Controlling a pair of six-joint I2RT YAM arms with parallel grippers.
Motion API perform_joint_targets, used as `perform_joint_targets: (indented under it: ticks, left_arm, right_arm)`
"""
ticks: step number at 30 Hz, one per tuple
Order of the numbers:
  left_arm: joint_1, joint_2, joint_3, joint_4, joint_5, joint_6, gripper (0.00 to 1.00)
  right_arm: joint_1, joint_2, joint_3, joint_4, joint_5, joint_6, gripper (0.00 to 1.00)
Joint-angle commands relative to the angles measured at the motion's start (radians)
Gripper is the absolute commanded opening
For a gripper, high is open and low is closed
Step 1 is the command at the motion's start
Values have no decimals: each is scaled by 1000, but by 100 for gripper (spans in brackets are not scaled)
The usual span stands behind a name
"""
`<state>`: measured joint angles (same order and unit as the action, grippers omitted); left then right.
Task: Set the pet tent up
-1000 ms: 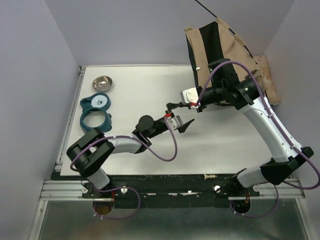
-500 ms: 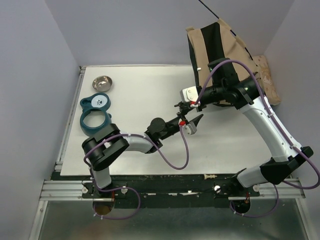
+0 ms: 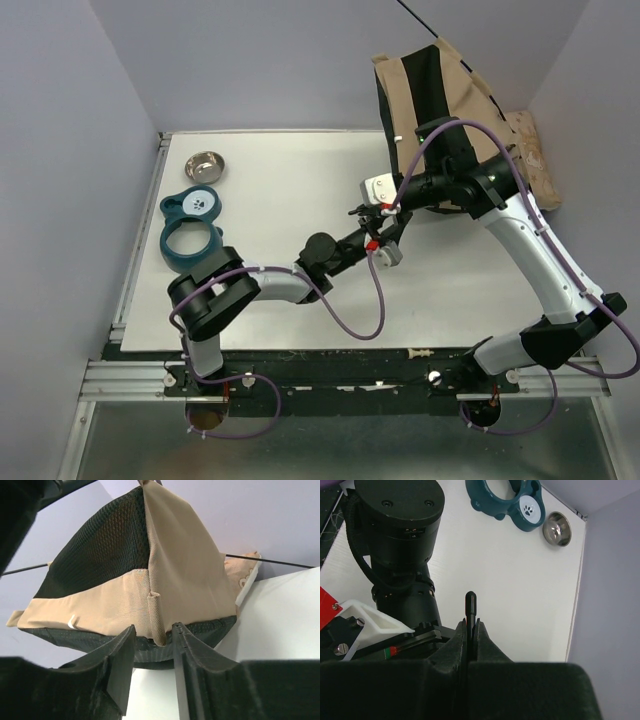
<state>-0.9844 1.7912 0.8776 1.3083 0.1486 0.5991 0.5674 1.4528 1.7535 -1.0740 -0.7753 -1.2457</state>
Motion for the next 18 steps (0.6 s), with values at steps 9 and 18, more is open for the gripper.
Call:
perform_joint_targets:
  ticks: [9, 18]
  left_arm:
    - [-13, 19, -5, 385, -27, 33, 0]
    - [13, -49, -130, 382, -43, 11, 0]
  right_arm:
    - [-18, -22, -14, -23, 44, -30, 1]
    - [-147, -40, -15, -185, 106, -194, 1]
